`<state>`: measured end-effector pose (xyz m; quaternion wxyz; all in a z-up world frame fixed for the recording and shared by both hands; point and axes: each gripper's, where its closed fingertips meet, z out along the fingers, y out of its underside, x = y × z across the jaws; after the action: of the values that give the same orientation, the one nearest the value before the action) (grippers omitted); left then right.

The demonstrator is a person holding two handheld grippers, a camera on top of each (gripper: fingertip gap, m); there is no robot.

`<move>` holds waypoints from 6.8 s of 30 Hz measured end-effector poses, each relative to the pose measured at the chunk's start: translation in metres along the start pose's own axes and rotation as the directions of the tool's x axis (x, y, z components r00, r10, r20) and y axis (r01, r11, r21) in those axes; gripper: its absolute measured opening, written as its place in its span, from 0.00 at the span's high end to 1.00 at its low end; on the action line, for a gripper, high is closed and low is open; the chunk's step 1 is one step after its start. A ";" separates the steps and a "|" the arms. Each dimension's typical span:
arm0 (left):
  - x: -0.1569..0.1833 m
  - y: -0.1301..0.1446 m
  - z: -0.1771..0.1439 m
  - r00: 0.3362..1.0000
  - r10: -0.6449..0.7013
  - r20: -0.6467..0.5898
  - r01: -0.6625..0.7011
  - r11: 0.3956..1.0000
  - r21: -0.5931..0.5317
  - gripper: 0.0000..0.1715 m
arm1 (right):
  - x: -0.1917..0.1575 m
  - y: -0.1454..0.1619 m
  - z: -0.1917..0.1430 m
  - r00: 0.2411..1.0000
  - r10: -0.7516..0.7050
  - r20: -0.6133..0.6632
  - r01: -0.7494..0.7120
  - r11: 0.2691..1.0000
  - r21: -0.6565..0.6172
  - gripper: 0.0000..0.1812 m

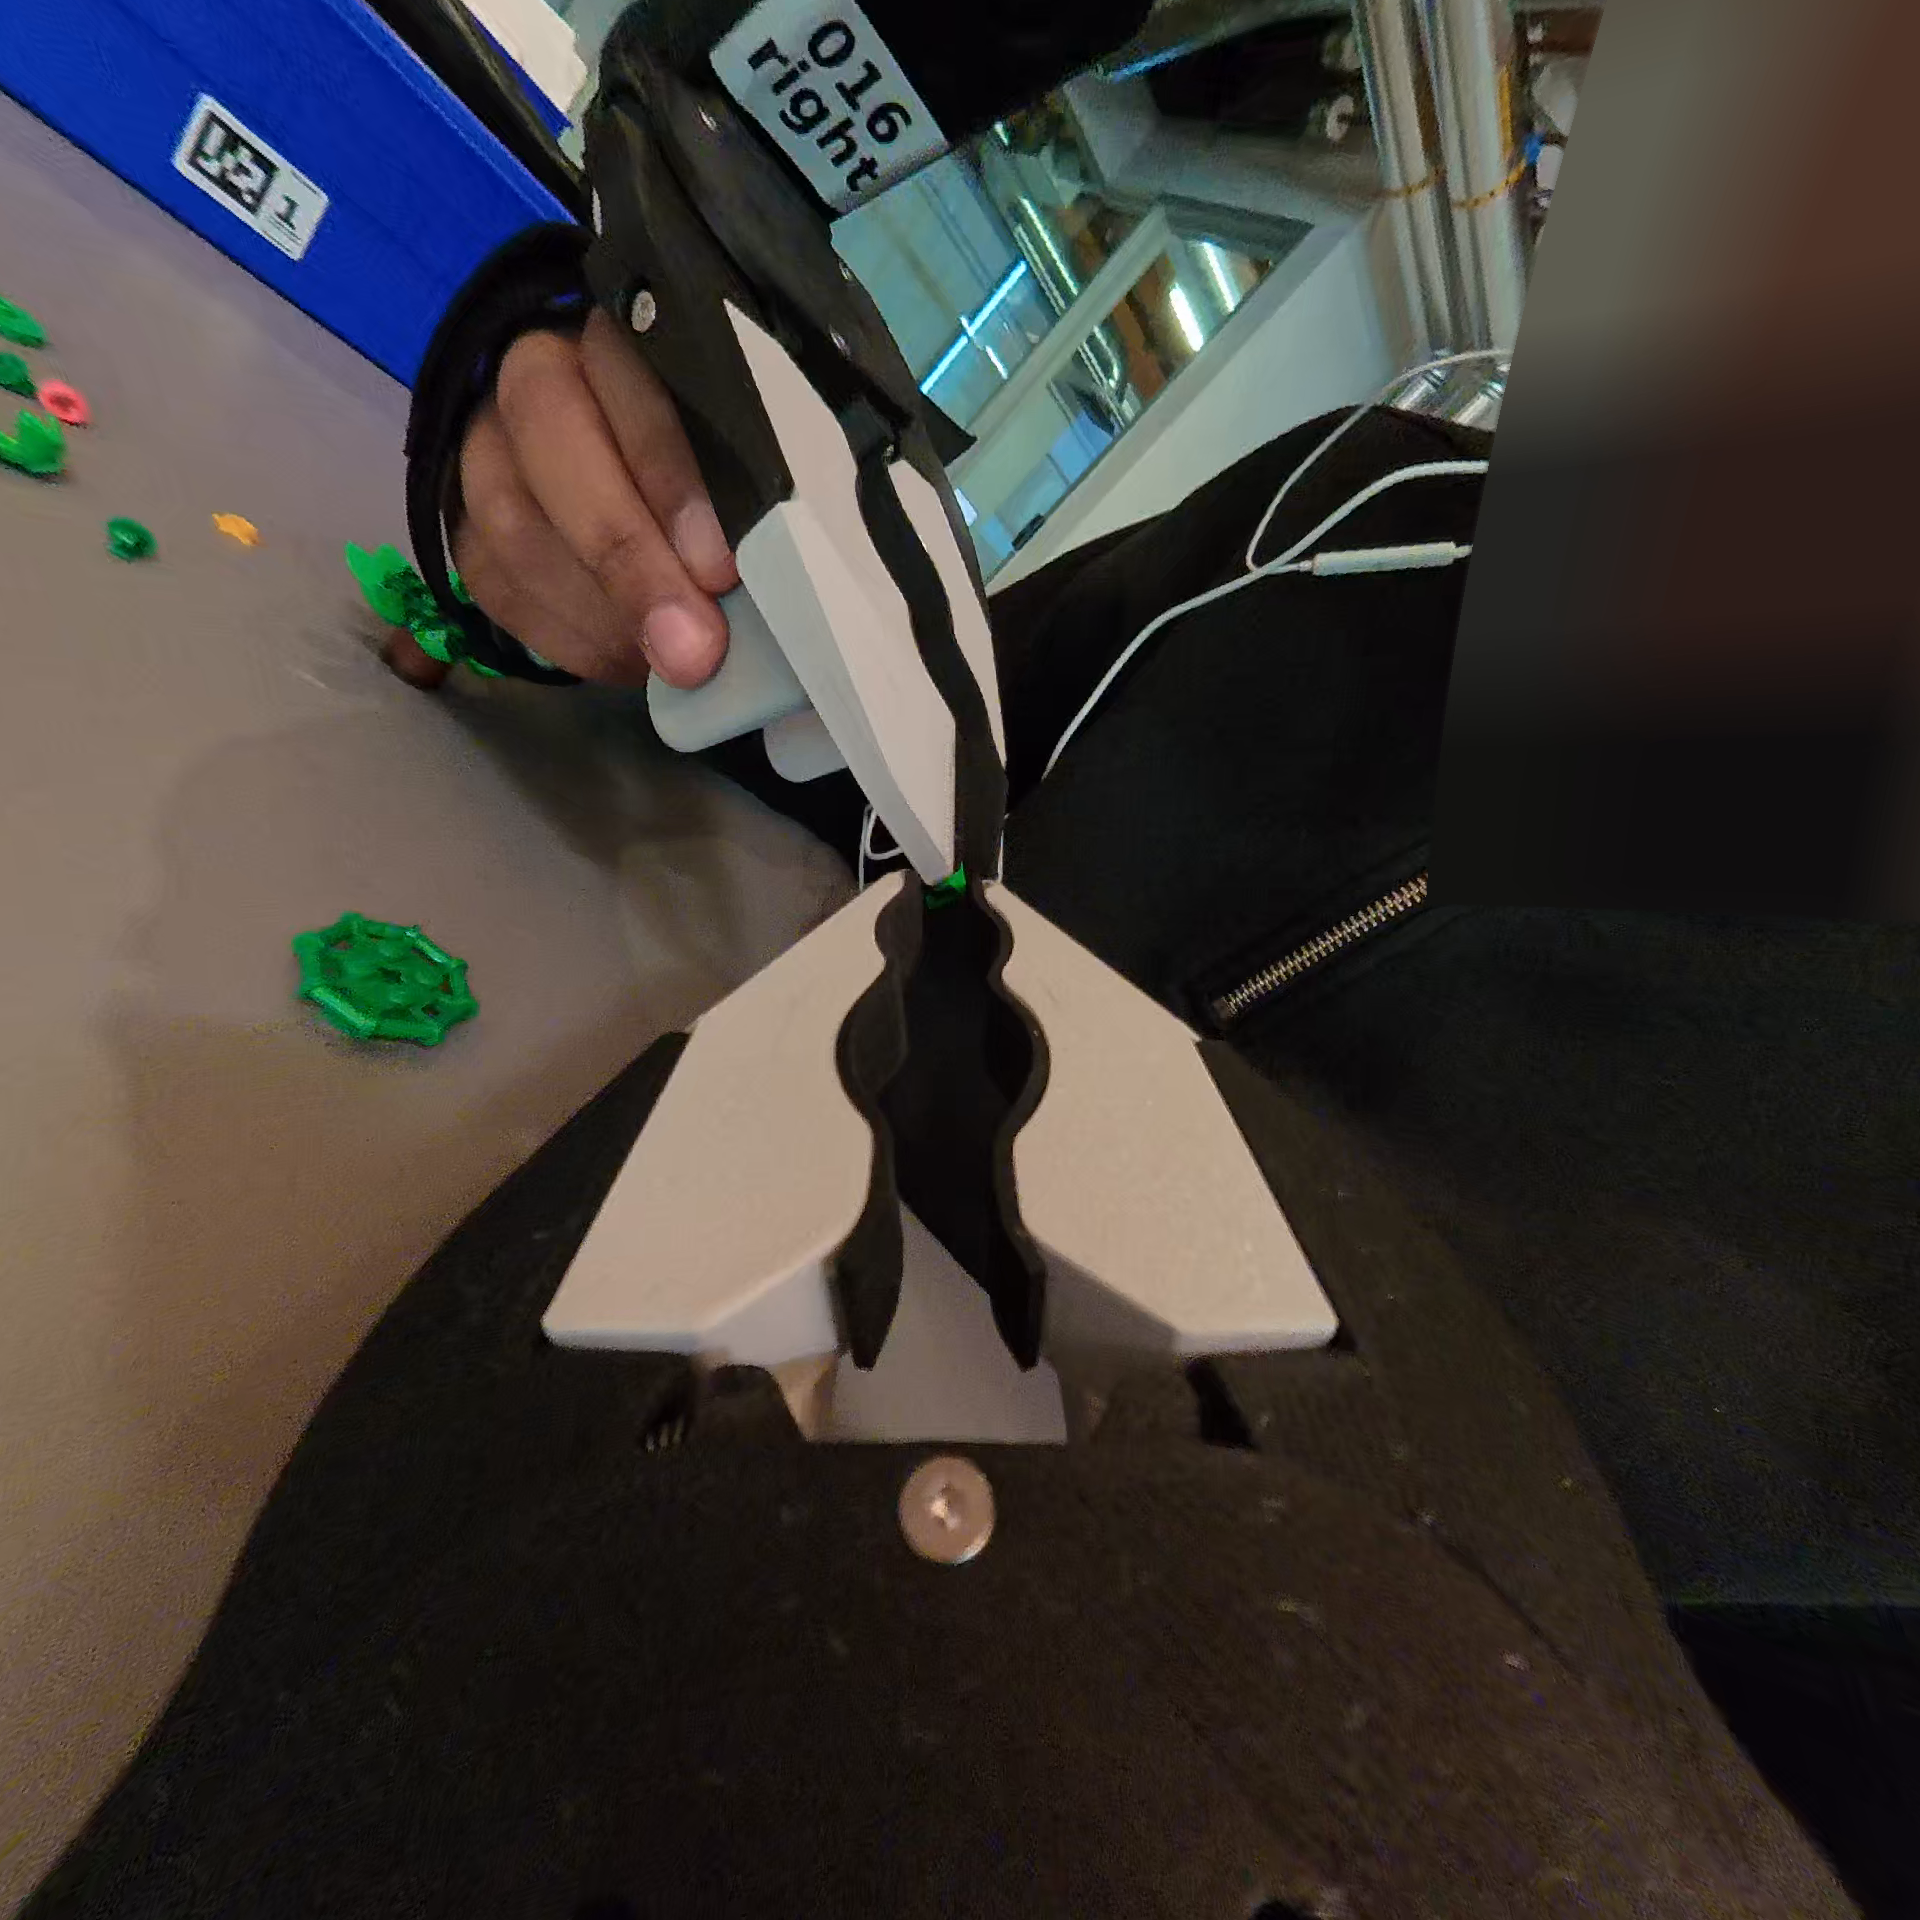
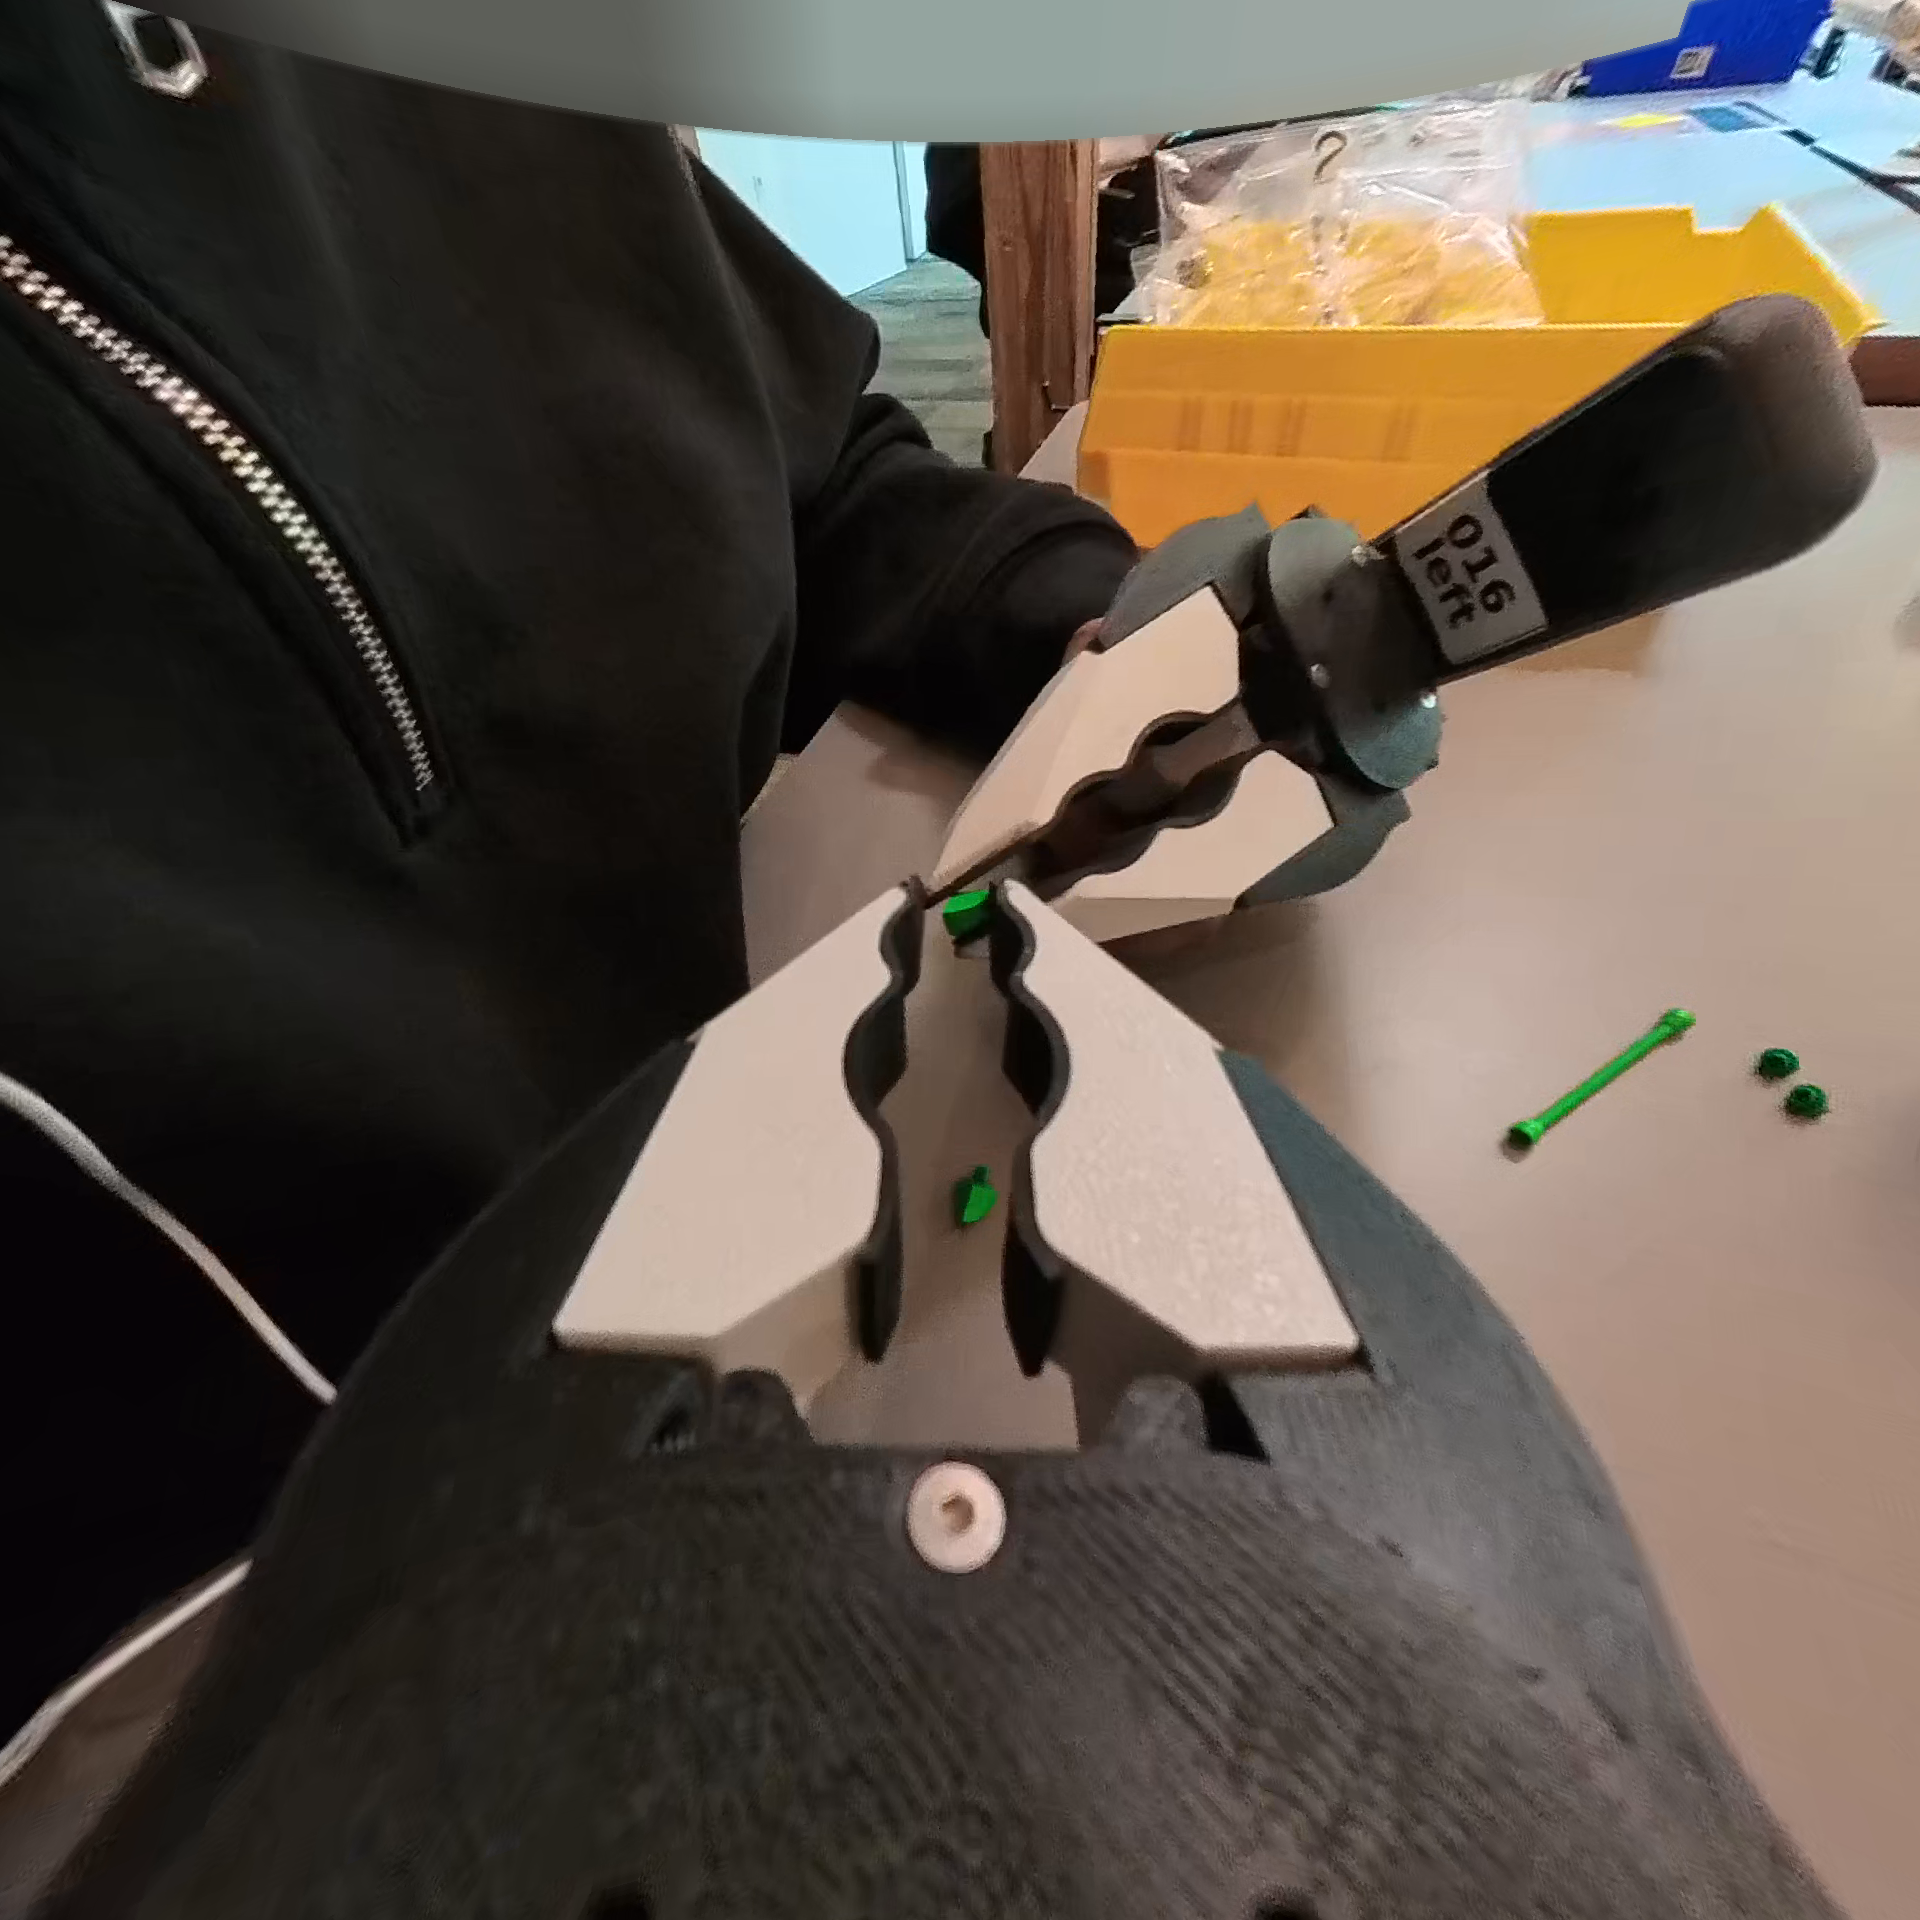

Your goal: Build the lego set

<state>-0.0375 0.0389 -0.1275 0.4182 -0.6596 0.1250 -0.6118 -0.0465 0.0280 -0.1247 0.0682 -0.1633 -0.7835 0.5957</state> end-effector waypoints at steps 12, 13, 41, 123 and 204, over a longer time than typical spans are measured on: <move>0.002 -0.017 -0.009 1.000 0.015 0.005 -0.016 0.995 0.101 0.98 | 0.015 -0.010 -0.010 0.994 -0.032 -0.103 0.037 0.998 0.044 0.98; 0.001 -0.019 -0.010 1.000 0.020 0.013 -0.022 0.994 0.111 0.97 | 0.017 -0.010 -0.011 0.993 -0.035 -0.116 0.040 0.998 0.042 0.98; 0.004 -0.037 -0.020 0.998 0.049 0.032 -0.055 0.975 0.216 1.00 | 0.029 -0.016 -0.010 0.990 0.029 -0.140 -0.013 0.993 0.117 1.00; -0.006 -0.031 -0.046 0.298 0.727 0.618 -0.739 0.586 -0.333 0.86 | 0.060 -0.026 0.008 0.694 0.699 0.173 -0.709 0.622 0.332 0.97; -0.069 -0.052 -0.067 0.346 0.460 0.818 -0.511 0.824 -0.247 0.88 | 0.088 0.004 -0.179 0.576 0.377 -0.726 -0.236 0.926 0.294 0.98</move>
<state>-0.1321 0.0908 -0.1463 0.6022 -0.7925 0.0770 -0.0581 -0.0748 0.2218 -0.0855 0.3049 -0.5288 -0.5856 0.5334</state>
